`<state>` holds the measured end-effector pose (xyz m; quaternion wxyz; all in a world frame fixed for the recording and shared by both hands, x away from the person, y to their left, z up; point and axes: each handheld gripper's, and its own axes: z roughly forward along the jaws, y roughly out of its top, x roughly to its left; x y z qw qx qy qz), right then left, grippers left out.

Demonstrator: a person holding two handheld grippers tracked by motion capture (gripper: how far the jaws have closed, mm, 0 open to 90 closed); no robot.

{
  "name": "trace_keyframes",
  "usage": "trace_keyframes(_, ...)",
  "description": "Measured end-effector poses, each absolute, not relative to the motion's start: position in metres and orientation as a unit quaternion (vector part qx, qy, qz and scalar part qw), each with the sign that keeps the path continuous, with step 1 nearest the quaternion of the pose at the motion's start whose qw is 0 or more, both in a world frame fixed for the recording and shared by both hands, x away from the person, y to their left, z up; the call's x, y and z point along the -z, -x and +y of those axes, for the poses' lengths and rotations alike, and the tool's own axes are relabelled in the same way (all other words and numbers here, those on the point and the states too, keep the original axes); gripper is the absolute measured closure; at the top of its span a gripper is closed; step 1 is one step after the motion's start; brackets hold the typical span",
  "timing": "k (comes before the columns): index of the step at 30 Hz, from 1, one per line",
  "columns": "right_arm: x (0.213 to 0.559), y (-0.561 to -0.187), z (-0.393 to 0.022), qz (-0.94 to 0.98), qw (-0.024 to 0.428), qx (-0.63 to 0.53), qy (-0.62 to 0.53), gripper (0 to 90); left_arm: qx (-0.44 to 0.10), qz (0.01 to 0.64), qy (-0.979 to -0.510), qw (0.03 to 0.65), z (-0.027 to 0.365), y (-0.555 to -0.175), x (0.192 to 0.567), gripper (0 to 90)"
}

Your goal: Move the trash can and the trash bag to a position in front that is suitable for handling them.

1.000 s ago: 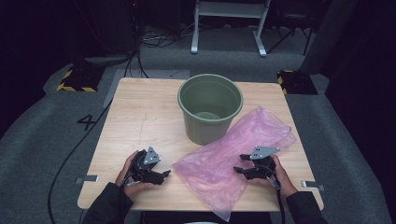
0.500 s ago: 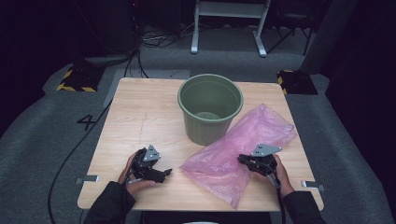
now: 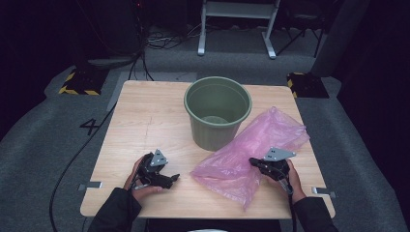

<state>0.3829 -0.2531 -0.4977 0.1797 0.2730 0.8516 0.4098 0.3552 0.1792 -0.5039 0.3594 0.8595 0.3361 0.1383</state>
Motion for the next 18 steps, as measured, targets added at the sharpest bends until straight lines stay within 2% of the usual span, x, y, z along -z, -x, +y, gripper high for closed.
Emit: trace_keyframes(18, 0.472, -0.375, -0.268, 0.82, 0.214, -0.465, -0.256, 89.8, -0.138, 0.336, -0.86, 0.359, 0.179, -0.355, 0.504, 13.5)
